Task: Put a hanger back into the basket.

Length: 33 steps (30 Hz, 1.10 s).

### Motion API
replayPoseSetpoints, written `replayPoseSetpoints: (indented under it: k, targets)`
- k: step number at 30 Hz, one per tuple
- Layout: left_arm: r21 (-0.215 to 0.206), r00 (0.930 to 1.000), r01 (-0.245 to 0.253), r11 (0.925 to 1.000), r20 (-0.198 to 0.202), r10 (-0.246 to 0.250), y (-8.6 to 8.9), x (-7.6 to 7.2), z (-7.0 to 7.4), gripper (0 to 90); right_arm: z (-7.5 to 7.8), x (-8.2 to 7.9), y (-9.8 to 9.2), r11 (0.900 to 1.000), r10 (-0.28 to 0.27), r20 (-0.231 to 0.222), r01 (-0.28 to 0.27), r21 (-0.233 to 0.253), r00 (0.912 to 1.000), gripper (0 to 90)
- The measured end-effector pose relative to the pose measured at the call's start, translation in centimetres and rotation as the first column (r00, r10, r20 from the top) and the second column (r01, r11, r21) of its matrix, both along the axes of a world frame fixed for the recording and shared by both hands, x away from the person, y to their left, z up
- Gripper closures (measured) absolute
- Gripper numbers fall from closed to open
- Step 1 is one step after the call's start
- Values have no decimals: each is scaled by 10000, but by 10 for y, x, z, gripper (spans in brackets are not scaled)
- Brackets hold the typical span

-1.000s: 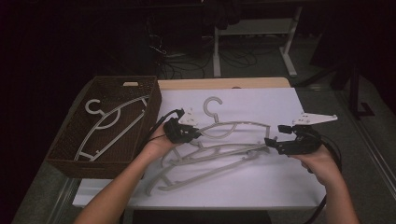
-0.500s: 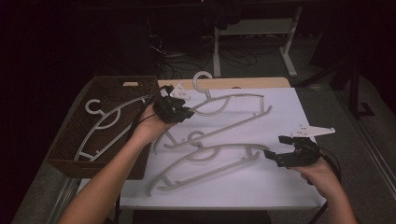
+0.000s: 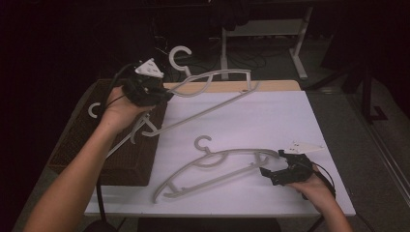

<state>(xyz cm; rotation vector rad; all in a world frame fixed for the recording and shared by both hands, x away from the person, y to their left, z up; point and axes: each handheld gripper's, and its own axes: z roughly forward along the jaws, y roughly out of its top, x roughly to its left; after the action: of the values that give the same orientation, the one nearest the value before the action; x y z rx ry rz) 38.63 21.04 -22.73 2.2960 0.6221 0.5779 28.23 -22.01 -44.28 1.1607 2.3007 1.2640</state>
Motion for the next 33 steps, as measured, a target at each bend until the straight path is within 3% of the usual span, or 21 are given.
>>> replayPoseSetpoints:
  k: [9, 17, 20, 25, 33]
  targets:
    - [29, 9947, -971, 9953, 335, 970, 56, 0, 13, 816, -9, 2, 7, 9995, 59, -75, -62, -314, 10000, 0]
    - [277, 9776, -2074, 9779, 427, 2062, 111, 0, 1, 816, -10, 3, 6, 9992, 67, -110, -72, -398, 9999, 0]
    - [397, 9671, -2508, 9672, 539, 2485, 131, 1, -5, 816, -11, 4, 6, 9989, 30, -133, -36, -466, 9999, 0]
    - [626, 9424, -3329, 9409, 565, 3297, 162, 3, -18, 817, -11, 5, 4, 9989, 31, -84, -35, -469, 10000, 0]
    - [938, 9113, -4117, 9065, 407, 4096, 201, 6, -43, 816, -10, 5, 3, 9989, -53, -66, 50, -473, 10000, 0]
